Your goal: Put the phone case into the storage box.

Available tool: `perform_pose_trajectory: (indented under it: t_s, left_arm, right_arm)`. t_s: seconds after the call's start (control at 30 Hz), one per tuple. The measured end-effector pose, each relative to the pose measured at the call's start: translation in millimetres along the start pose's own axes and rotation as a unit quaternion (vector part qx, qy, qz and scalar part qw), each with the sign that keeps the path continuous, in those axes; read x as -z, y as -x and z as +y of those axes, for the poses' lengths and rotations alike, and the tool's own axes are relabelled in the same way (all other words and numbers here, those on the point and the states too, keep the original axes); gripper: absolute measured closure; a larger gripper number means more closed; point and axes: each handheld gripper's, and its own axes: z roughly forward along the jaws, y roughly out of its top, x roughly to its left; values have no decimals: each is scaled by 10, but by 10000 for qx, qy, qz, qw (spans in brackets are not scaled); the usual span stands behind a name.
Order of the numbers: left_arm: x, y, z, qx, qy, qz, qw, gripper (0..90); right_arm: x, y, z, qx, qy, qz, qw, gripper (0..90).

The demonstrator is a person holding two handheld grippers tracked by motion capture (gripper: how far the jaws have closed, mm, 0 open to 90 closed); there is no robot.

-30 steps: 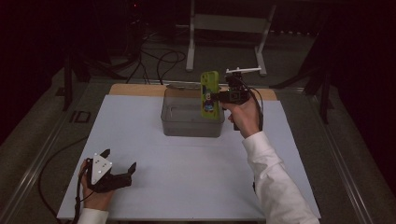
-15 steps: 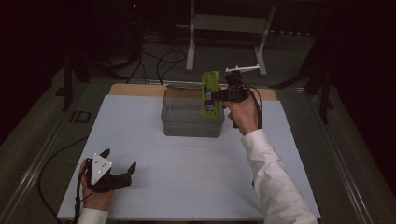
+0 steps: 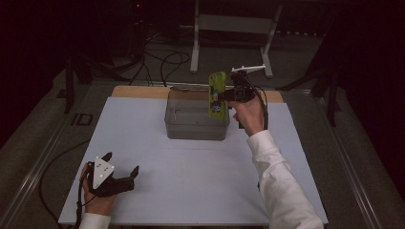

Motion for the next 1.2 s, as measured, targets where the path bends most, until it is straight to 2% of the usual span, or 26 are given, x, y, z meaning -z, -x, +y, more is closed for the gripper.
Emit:
perform_pose_trajectory:
  t_s: [0.8, 1.2]
  left_arm:
    - [0, 1, -1, -11, 1, -11, 10000, 0]
    - [0, 3, -1, -13, 2, -9, 10000, 1]
  right_arm:
    - [-182, 67, 26, -175, -260, -335, 9989, 777]
    - [-250, 99, 30, -296, -343, -386, 9982, 777]
